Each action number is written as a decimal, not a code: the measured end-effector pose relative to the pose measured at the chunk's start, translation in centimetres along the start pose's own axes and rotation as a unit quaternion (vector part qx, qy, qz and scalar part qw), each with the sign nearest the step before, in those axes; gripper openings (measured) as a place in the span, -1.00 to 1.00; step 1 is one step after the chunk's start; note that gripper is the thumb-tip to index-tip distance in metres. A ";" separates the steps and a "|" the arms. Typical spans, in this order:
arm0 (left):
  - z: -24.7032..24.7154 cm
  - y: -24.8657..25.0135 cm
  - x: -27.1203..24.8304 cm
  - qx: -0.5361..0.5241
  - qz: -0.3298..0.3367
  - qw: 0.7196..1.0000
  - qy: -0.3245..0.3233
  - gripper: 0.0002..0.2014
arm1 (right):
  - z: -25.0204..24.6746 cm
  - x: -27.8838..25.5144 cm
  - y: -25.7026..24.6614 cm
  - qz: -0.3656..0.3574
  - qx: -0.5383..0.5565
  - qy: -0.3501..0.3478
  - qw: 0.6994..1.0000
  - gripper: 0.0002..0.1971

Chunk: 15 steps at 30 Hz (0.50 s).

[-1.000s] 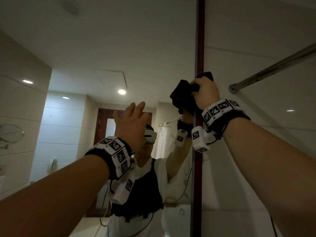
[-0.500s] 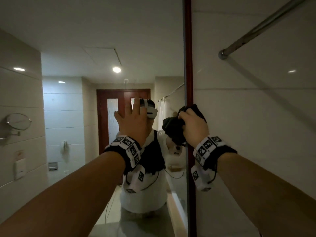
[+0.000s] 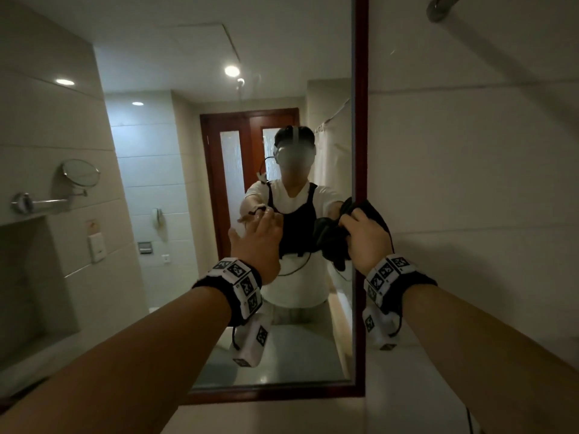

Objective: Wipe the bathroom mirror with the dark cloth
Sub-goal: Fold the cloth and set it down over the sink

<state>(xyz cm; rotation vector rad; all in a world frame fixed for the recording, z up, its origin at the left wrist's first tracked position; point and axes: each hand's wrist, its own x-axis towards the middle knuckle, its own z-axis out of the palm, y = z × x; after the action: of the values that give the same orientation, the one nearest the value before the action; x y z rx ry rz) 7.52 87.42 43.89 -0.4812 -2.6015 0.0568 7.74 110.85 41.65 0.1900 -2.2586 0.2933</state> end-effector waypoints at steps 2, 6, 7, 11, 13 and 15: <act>0.4 -0.6 -1.7 -0.032 -0.017 0.998 -0.055 -0.26 | 0.3 -1.1 0.1 0.008 0.023 -0.001 1.000 -0.85; 1.5 -2.9 -4.4 -0.120 -0.063 0.982 -0.130 -0.44 | 1.3 -4.2 -1.0 0.050 0.097 -0.020 0.994 -0.83; 1.7 -3.4 -5.1 -0.156 -0.063 0.975 -0.143 -0.42 | 1.4 -4.8 -2.0 0.060 0.122 -0.028 0.990 -0.84; 1.9 -4.0 -9.3 -0.368 -0.095 0.909 -0.174 -0.36 | 1.6 -6.5 -7.6 0.095 0.241 -0.055 0.964 -0.84; 1.2 -4.1 -11.8 -0.443 -0.106 0.873 -0.174 -0.32 | 1.2 -7.5 -11.5 0.134 0.316 -0.088 0.935 -0.76; 0.3 -5.0 -14.4 -0.516 -0.099 0.836 -0.157 -0.48 | 1.0 -8.7 -15.6 0.158 0.363 -0.114 0.911 -0.72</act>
<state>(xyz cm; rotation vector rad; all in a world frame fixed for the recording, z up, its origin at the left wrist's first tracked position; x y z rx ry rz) 17.55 77.77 37.61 -0.5662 -2.7731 -1.5129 16.27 95.97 36.69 0.2496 -2.2999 1.3476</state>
